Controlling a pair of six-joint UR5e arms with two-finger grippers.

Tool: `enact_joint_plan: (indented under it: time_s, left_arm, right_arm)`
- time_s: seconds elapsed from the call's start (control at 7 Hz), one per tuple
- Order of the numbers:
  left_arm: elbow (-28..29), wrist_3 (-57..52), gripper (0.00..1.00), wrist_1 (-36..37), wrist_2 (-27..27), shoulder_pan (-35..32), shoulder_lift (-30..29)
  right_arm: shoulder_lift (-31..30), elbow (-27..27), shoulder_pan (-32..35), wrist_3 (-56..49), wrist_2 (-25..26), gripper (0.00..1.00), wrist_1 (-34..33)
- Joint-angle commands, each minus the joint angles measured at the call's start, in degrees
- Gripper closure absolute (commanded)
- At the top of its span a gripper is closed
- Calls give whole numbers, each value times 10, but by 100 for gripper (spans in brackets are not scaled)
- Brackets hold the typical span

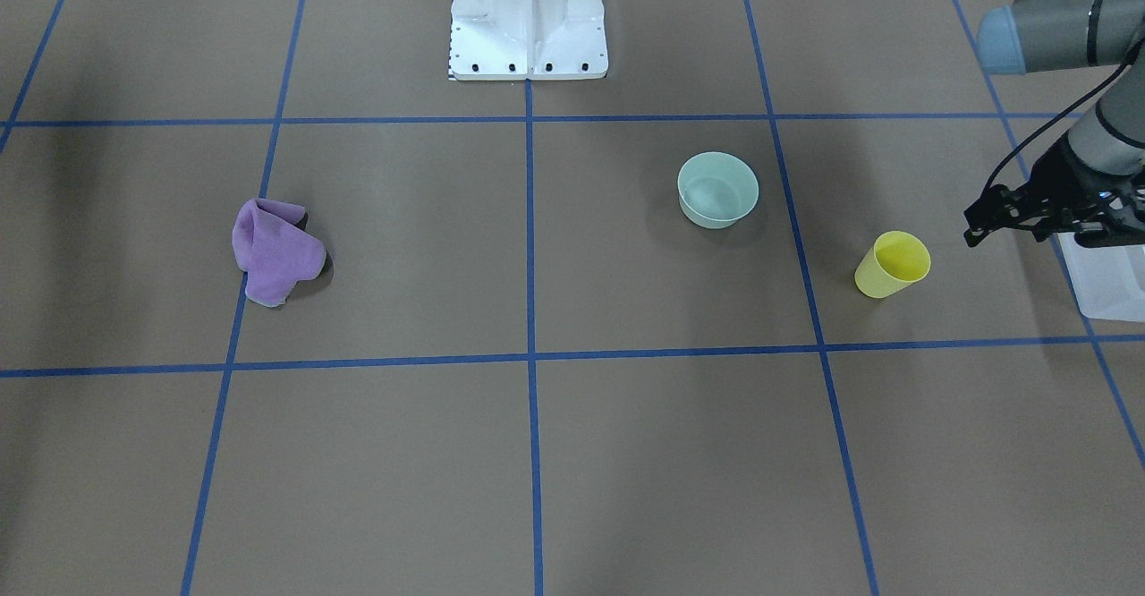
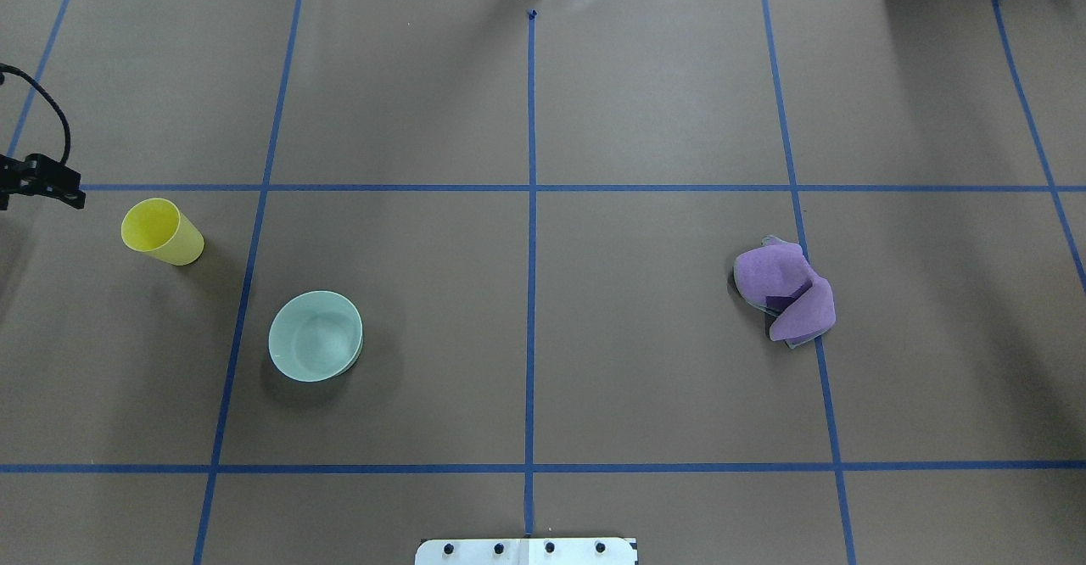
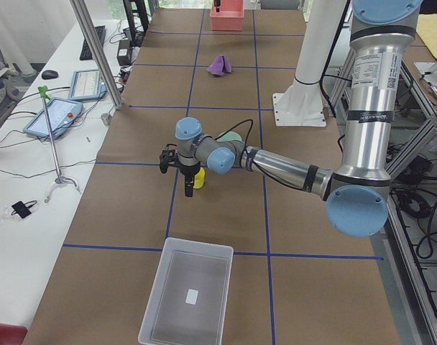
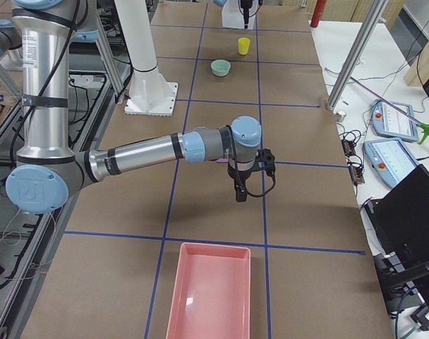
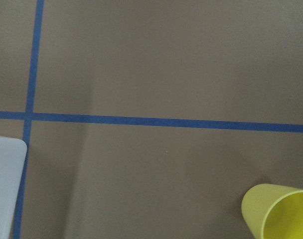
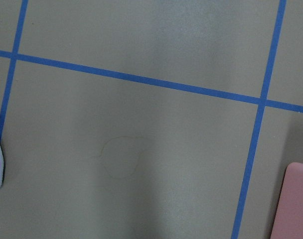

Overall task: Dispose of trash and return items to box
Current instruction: 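Reach the left gripper to the yellow cup and grasp it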

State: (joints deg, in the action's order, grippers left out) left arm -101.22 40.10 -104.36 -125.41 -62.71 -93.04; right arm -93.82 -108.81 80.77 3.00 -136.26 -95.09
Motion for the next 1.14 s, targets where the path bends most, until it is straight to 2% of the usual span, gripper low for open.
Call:
enact_joint_plan:
  time_s: [0.0,0.29,0.43,0.57,0.71,0.86,1.0]
  left_arm:
    - [18,17,3,-1,-18,25,-27]
    - [51,24,11,-3,-18,48,-48]
    - [60,27,18,-3,-18,49,-53]
    - [62,30,30,-3,-18,49,-56]
    - [61,30,66,-3,-19,49,-56]
    - [58,31,93,-3,-20,49,-57]
    - [56,32,100,-2,-32,49,-56]
  right_arm:
    - [-4,4,-2,1,1,0,0]
    - [-5,10,-6,1,1,0,-1]
    - [-5,11,-6,1,1,0,-1]
    - [-5,12,-10,1,1,0,0]
    - [-4,14,-12,1,0,0,0]
    - [-4,14,-14,1,0,0,0]
    - [-3,16,-17,1,0,0,0]
